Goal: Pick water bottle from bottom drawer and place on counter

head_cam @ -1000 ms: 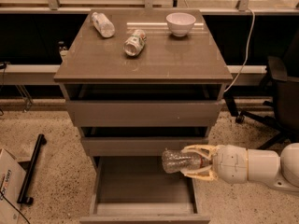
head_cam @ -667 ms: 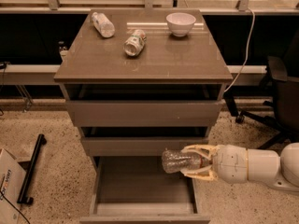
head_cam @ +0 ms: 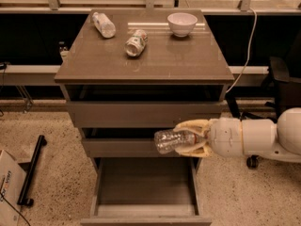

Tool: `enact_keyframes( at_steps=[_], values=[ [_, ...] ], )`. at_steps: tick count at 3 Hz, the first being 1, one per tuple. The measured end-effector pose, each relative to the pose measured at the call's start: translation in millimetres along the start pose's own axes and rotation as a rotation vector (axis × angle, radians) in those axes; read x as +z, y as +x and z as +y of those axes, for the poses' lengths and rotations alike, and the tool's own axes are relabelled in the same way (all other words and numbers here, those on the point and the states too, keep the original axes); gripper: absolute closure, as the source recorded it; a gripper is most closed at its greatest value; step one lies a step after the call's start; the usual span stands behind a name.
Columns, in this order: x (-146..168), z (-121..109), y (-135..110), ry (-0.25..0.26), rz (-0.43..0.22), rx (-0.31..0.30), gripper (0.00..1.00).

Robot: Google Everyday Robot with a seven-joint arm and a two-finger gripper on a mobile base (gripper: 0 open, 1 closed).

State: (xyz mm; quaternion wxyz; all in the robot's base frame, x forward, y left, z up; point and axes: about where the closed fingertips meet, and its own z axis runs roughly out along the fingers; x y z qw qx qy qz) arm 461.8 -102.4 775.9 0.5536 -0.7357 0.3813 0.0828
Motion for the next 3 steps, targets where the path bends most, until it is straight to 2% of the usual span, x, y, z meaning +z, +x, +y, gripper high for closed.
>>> enact_keyframes(
  at_steps=[2, 3],
  values=[
    [22.4, -62.7, -37.7, -0.062, -0.015, -0.248, 1.0],
    [29.0, -91.4, -51.6, -0.088, 0.003, -0.354, 1.0]
  ],
)
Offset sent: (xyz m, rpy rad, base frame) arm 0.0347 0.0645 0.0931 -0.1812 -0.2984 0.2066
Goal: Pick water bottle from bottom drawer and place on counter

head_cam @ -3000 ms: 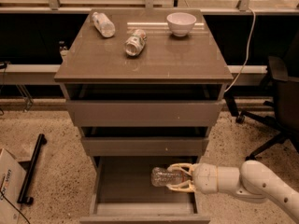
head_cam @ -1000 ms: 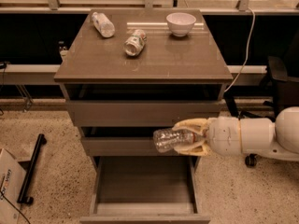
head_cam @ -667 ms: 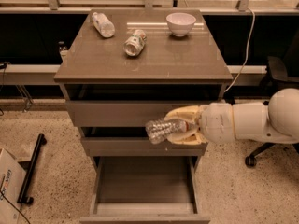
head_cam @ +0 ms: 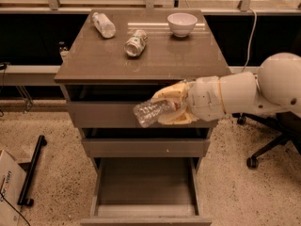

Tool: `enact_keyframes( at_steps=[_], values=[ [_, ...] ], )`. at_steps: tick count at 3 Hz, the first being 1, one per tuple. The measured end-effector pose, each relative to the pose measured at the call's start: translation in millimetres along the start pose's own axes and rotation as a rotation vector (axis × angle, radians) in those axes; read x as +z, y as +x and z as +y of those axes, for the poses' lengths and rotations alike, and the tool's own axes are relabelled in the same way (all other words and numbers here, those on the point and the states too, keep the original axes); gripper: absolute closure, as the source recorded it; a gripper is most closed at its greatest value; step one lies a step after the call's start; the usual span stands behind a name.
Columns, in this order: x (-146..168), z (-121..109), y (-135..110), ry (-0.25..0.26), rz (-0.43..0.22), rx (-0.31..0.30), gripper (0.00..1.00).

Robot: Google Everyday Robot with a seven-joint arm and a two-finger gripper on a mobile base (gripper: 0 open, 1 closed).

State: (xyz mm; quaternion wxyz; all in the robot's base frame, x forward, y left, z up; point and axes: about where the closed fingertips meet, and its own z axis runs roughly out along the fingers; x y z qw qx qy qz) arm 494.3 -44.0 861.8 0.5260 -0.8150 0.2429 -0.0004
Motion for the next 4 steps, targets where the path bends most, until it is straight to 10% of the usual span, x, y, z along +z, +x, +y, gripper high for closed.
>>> enact_keyframes(
  at_steps=[4],
  values=[
    [27.2, -103.5, 57.1, 0.062, -0.034, 0.038, 1.0]
  ],
)
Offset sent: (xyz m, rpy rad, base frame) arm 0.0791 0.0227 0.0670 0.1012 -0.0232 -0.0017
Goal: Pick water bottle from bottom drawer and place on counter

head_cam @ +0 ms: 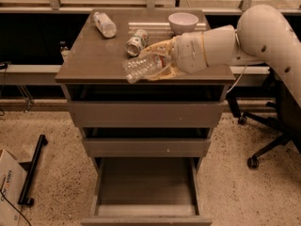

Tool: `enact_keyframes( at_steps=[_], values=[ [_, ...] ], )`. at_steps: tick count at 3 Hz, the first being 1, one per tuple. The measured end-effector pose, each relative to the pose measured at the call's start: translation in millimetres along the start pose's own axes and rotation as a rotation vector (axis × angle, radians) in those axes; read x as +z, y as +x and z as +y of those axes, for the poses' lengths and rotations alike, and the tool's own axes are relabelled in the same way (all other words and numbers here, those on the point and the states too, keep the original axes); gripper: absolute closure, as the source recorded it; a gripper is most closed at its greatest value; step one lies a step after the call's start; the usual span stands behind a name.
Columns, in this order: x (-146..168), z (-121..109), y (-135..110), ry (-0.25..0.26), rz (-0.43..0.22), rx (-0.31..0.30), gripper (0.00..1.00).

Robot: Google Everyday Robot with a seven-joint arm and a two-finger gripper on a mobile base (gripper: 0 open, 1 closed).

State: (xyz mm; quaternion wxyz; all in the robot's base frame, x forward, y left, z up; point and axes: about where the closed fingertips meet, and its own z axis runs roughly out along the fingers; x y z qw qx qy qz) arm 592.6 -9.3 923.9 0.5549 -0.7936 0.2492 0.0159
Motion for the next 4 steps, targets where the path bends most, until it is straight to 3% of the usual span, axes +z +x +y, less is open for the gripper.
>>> enact_keyframes(
  at_steps=[2, 3, 4],
  values=[
    [17.7, -31.3, 52.9, 0.005, -0.006, 0.119, 1.0],
    [19.2, -38.6, 57.3, 0.013, -0.006, 0.126, 1.0],
    [26.4, -29.7, 56.7, 0.018, -0.015, 0.158, 1.0]
  ],
)
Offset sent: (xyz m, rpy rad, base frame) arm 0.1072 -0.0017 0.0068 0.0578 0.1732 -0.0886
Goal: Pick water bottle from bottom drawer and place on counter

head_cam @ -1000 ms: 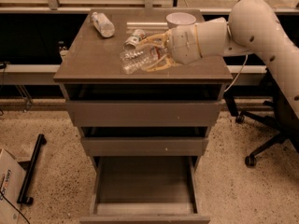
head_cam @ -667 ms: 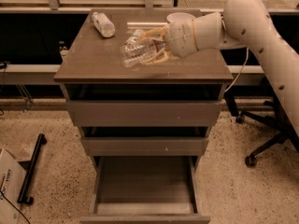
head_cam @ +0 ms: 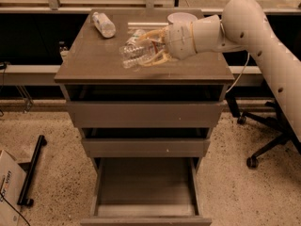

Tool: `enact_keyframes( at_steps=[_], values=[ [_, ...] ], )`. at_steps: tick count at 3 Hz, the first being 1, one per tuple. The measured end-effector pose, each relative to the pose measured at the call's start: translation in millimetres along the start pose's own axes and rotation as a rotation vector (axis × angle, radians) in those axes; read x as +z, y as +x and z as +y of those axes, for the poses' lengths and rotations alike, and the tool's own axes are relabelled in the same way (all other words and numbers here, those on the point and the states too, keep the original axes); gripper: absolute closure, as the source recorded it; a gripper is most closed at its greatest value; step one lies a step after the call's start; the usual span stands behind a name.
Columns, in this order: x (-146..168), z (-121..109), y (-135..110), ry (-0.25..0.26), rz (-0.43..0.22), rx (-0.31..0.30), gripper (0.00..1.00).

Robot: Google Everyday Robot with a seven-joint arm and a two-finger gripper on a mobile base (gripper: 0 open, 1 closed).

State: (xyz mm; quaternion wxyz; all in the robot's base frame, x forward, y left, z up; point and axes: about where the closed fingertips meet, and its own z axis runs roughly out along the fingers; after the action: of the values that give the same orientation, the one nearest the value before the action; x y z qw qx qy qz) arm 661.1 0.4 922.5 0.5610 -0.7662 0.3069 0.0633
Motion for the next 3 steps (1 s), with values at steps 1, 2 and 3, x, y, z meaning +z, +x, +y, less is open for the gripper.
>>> enact_keyframes(
  at_steps=[1, 2, 3],
  values=[
    [12.7, -0.7, 9.6, 0.03, -0.012, 0.008, 1.0],
    [21.9, -4.4, 25.1, 0.05, -0.015, 0.009, 1.0],
    [23.1, -14.3, 41.2, 0.052, 0.007, 0.004, 0.82]
  ],
)
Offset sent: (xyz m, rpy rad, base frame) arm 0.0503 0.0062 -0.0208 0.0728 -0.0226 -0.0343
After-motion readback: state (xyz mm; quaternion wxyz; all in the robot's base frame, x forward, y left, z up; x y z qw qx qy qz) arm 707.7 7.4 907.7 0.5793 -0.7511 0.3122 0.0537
